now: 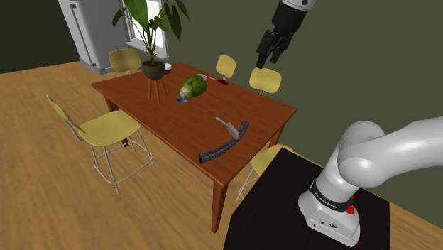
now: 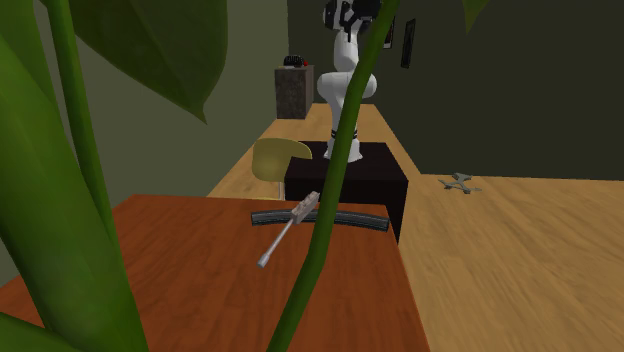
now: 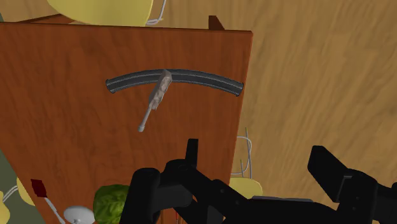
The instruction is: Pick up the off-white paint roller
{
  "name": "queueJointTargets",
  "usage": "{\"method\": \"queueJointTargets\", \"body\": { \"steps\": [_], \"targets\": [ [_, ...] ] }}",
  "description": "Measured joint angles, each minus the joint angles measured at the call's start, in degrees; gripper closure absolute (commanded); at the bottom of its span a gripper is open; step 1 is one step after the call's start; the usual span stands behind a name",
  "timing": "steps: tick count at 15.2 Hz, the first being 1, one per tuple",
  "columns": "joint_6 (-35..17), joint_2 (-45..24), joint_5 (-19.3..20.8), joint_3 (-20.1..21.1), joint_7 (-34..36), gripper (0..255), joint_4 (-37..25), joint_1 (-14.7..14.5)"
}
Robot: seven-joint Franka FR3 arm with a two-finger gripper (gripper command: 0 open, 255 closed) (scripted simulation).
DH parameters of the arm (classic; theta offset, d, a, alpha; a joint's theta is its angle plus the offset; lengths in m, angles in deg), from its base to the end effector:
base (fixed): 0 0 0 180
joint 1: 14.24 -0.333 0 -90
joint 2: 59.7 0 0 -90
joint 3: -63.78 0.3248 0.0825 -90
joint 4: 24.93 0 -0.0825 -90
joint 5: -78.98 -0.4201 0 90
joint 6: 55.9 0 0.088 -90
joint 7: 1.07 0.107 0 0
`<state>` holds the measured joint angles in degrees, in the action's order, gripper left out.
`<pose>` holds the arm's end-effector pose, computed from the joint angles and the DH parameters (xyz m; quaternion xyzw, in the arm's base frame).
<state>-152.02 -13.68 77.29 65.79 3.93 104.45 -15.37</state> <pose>0.3400 0.0262 0.6633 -0.9936 0.0200 -0.1106 0.0095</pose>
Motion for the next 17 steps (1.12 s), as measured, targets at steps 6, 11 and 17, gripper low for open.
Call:
{"method": "queueJointTargets", "body": {
  "steps": [6,11,17],
  "targets": [
    [-5.49,-5.44,0.87,-0.47,0.50,0,1.84,1.25],
    [-12.66,-12.60,1.94,-1.00,1.41,0,4.00,2.73],
    [-19.98,-22.67,3.28,-1.70,2.78,0,3.80,4.48]
  ]
}}
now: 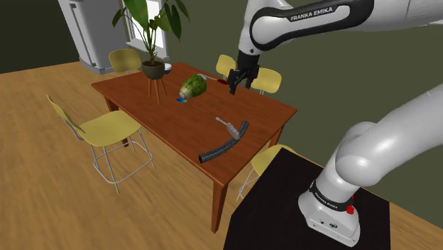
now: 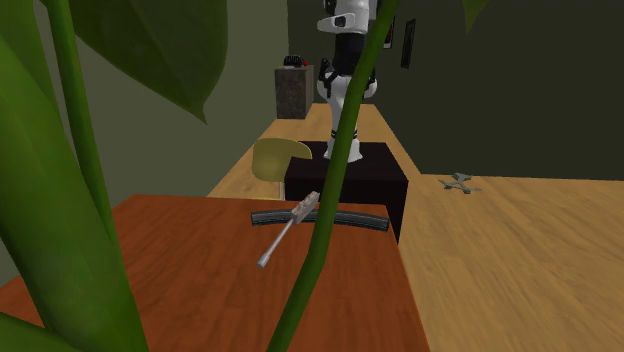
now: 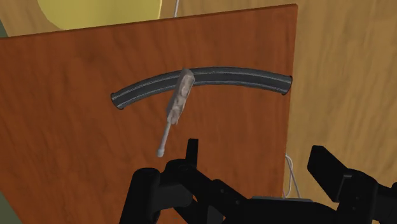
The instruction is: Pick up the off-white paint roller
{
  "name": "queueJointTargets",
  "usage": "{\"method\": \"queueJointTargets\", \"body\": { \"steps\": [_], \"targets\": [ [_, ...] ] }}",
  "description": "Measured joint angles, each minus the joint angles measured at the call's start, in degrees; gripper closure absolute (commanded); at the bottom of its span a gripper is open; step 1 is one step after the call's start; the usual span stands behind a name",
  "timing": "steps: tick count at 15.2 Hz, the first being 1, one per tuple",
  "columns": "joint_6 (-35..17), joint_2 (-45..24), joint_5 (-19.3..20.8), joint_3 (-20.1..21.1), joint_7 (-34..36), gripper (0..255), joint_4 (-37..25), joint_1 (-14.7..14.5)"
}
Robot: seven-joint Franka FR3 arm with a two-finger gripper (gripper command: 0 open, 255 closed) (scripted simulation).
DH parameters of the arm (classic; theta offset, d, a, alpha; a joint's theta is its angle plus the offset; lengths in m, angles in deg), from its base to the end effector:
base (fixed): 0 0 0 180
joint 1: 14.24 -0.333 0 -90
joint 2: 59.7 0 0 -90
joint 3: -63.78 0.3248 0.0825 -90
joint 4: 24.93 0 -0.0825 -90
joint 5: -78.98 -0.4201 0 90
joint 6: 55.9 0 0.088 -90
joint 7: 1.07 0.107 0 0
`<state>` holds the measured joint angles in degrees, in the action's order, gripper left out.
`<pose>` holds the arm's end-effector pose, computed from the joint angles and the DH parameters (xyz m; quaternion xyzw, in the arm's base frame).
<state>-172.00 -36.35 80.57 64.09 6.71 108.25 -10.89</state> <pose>0.4686 -0.0263 0.5023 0.9944 -0.0889 0.0552 0.0116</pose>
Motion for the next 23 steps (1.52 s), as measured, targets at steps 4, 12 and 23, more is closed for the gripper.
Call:
{"method": "queueJointTargets", "body": {
  "steps": [4,12,23],
  "targets": [
    [-4.79,-7.58,0.93,-0.59,1.00,0,-1.09,1.13],
    [-12.17,-23.97,2.50,-2.45,2.45,0,-6.80,3.32],
    [-17.57,-46.91,2.97,-4.87,4.49,0,-19.81,5.73]
  ]
}}
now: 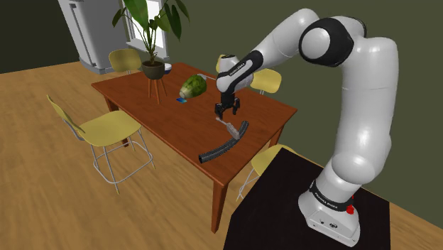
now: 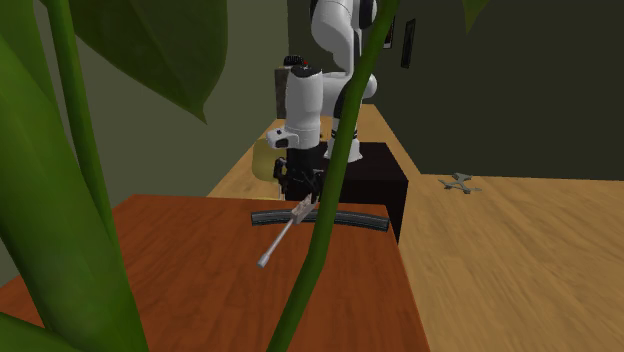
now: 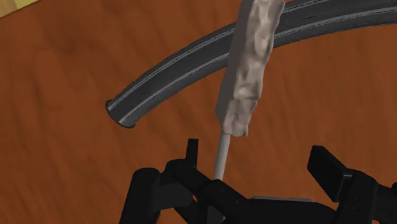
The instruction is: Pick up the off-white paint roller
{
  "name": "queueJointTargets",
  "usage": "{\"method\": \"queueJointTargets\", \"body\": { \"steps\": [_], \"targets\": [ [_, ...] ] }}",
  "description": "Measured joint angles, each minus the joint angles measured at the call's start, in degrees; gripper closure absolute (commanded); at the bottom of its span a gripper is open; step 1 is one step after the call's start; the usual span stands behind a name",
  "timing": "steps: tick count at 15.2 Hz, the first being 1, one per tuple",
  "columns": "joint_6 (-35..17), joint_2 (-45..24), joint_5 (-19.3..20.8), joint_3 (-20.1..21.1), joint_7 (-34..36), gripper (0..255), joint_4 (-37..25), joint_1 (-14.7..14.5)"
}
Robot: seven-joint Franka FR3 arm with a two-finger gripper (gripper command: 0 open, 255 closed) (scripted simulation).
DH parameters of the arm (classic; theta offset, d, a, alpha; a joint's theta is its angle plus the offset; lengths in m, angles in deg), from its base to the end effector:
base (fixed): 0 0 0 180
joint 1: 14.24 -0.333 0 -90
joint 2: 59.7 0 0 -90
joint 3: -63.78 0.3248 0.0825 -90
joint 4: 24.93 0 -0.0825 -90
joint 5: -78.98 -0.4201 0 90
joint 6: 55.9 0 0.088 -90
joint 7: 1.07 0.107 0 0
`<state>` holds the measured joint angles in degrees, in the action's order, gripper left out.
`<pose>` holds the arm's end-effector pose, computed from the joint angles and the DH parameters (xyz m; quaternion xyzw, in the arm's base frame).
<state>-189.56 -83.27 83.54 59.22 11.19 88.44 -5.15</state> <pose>0.6165 -0.1499 0.2361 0.9797 -0.1934 -0.0288 0.0436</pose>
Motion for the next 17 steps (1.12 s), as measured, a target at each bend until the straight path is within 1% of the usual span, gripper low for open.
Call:
{"method": "queueJointTargets", "body": {
  "steps": [4,7,12,13,17],
  "targets": [
    [-0.60,-7.24,-0.24,-0.77,0.31,0,-5.06,1.07],
    [-1.69,-9.81,-0.34,-0.81,0.42,0,-6.31,1.29],
    [-4.24,-12.71,-0.40,-0.71,0.77,0,-6.59,1.27],
    [-4.39,-12.91,-0.40,-0.71,0.77,255,-6.65,1.30],
    [-4.49,-13.04,-0.40,-0.75,0.78,255,-6.80,1.34]
  ]
}}
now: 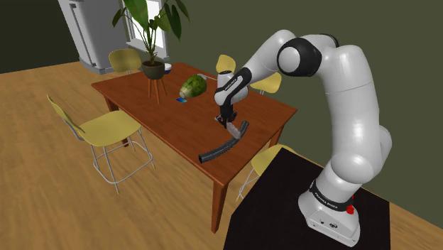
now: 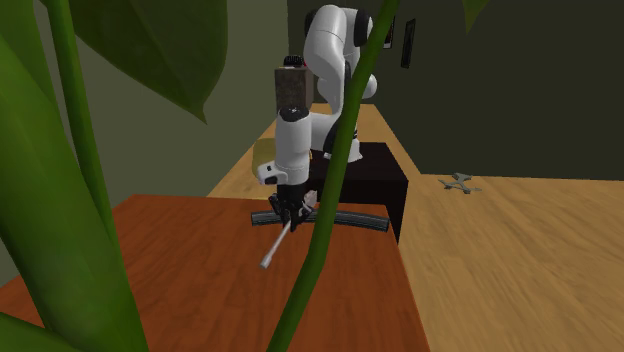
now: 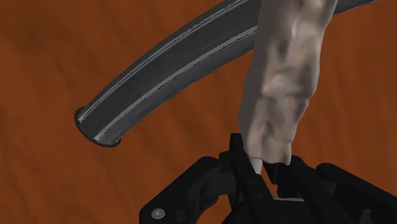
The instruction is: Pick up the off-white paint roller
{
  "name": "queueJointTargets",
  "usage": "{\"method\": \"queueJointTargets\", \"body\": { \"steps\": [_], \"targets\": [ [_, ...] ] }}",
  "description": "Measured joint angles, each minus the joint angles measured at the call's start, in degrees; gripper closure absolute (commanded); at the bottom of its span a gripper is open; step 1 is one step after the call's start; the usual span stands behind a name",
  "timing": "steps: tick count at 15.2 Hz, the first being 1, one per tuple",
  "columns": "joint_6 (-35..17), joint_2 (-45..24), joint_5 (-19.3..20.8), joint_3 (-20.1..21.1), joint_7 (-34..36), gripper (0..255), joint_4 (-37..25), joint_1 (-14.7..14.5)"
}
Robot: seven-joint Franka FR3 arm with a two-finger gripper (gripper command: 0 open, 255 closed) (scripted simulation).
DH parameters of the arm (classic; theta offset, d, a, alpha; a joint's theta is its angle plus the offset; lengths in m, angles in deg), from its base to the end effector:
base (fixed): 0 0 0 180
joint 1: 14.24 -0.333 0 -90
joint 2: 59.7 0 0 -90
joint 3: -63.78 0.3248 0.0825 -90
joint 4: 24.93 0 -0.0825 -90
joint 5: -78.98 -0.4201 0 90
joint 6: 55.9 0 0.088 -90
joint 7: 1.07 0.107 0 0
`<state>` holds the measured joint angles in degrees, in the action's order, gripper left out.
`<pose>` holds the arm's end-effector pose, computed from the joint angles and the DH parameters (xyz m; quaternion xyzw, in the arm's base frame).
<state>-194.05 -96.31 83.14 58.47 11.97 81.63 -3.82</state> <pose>0.6323 -0.1769 0.1451 0.9748 -0.2129 -0.0442 0.0500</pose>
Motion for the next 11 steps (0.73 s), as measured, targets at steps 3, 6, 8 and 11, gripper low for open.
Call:
{"method": "queueJointTargets", "body": {
  "steps": [3,6,8,11],
  "targets": [
    [0.04,0.00,0.00,0.01,-0.02,255,-0.07,0.00],
    [-0.04,0.02,0.00,0.01,-0.02,255,-0.04,0.00],
    [0.48,0.68,0.01,0.00,-0.08,255,0.23,-0.02],
    [1.94,2.20,0.04,-0.04,-0.19,255,0.33,-0.07]
  ]
}}
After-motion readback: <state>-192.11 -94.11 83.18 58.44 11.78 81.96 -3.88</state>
